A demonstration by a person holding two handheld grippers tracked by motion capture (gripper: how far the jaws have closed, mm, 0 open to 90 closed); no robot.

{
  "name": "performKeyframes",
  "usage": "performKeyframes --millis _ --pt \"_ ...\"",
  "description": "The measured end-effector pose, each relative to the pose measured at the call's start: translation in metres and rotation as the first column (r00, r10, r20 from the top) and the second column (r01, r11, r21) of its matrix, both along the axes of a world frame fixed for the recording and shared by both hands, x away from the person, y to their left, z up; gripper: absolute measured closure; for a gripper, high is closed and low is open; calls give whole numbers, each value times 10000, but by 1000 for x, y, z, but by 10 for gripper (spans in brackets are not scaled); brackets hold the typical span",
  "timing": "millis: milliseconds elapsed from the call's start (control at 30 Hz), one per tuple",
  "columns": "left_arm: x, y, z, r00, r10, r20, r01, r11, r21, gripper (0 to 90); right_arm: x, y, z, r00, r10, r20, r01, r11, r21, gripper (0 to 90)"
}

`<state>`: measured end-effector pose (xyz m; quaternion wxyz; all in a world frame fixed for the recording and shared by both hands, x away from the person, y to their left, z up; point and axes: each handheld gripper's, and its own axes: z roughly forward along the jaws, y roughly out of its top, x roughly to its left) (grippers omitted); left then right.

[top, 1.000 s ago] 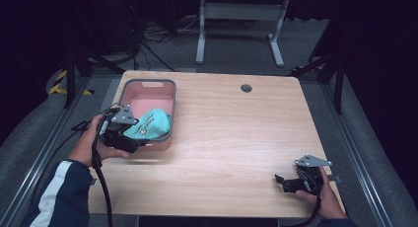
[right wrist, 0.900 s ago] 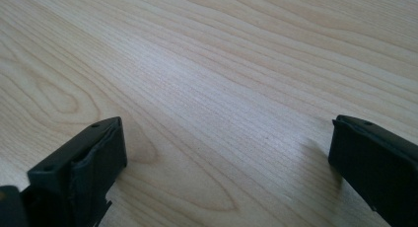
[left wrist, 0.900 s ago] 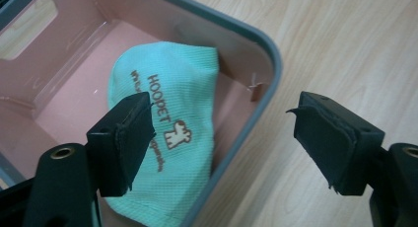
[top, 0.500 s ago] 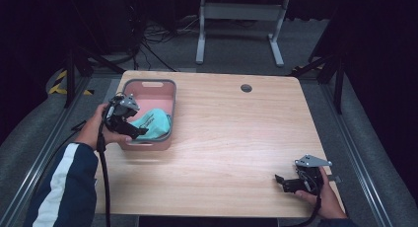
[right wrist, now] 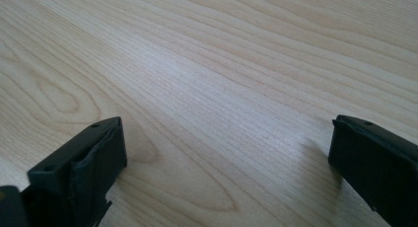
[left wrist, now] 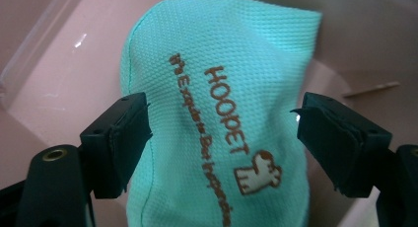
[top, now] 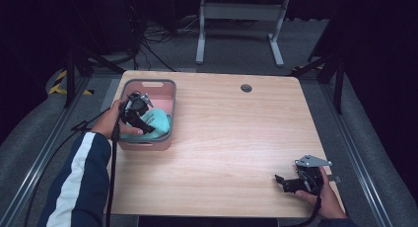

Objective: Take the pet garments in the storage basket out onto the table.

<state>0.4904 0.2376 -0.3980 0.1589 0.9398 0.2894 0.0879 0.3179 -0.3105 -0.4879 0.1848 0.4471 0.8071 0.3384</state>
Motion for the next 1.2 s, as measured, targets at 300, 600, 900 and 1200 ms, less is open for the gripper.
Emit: performKeyframes --millis 300,600,900,1200 --pt "18 -10 -24 9953 333 -914 -267 9970 726 193 0 0 0 10000 29 -1 -29 10000 4 15" --pt "24 -14 -40 9847 542 -1656 -316 9902 1360 147 0 0 0 10000 46 -5 -46 10000 7 15" --pt "25 -17 -37 9728 733 -2199 -442 9899 1346 286 0 1 0 10000 71 -2 -71 10000 22 16" --pt "21 -21 -31 9755 537 -2133 -253 9907 1337 655 0 1 0 10000 74 -4 -74 10000 23 16"
